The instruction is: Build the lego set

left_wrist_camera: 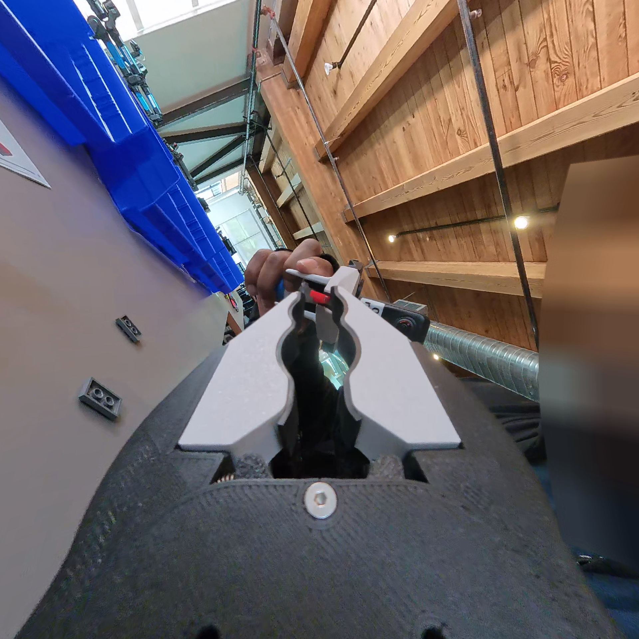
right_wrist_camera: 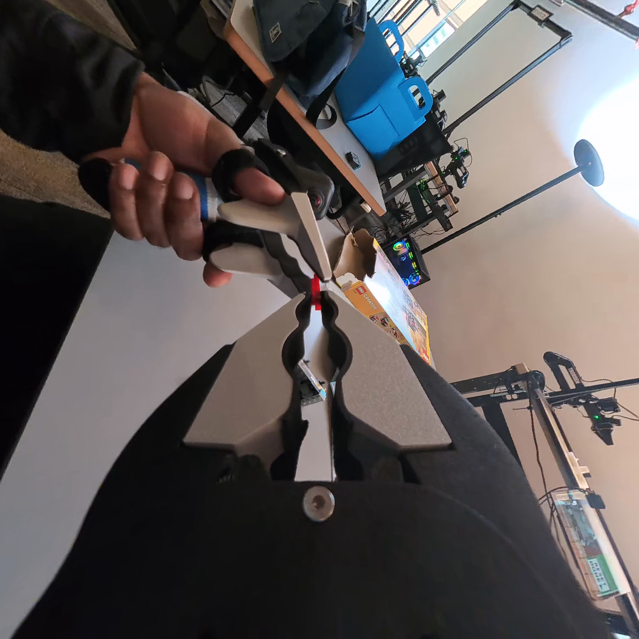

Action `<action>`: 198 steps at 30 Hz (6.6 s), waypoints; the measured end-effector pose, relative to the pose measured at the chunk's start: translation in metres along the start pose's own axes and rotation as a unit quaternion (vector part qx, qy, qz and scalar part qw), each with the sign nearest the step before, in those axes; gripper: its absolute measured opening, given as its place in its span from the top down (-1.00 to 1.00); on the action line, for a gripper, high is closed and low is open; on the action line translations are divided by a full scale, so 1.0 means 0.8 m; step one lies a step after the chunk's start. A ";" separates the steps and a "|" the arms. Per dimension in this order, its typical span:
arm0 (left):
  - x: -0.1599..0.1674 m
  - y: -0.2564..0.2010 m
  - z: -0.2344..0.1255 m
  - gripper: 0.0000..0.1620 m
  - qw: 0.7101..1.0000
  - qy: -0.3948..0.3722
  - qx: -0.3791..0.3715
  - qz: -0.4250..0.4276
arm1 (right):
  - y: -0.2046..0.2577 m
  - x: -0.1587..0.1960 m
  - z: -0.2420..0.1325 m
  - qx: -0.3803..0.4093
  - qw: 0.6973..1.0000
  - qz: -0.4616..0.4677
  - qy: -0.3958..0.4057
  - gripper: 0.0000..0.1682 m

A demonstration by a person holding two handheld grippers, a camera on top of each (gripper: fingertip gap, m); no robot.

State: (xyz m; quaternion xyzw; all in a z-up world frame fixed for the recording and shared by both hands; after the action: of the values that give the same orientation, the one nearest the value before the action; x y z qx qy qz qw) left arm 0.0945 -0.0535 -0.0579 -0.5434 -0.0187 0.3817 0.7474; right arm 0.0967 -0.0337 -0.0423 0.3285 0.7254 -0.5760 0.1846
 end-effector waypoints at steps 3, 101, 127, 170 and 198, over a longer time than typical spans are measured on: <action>0.001 -0.001 0.000 0.91 1.000 0.000 0.005 -0.002 | 0.001 0.002 -0.001 -0.004 1.000 -0.001 0.000 0.93; 0.015 0.064 -0.018 0.90 0.947 0.103 -0.220 0.209 | 0.056 0.094 0.017 -0.089 0.920 0.362 0.122 0.69; 0.007 0.044 -0.013 0.88 0.963 0.070 -0.168 0.199 | 0.028 0.052 0.005 -0.067 0.935 0.339 0.083 0.70; 0.012 0.053 -0.002 0.92 0.982 0.049 -0.148 0.107 | 0.028 0.056 0.004 0.007 0.963 0.268 0.031 0.70; 0.009 0.059 -0.004 0.94 0.984 0.037 -0.154 0.087 | 0.026 0.065 0.008 0.014 0.966 0.258 0.021 0.70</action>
State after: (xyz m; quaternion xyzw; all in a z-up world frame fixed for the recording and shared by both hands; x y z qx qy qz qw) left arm 0.0748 -0.0460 -0.1011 -0.6652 -0.0023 0.4173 0.6191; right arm 0.0730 -0.0235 -0.0928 0.5190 0.6116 -0.5121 0.3071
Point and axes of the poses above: each gripper's, where its closed fingertips meet, z out along the fingers, x out of its underside, y = z × x across the jaws, the point moved 2 cm from there along -z, back along the fingers, and after that the axes turned 3 degrees about z, right-handed, at the moved point
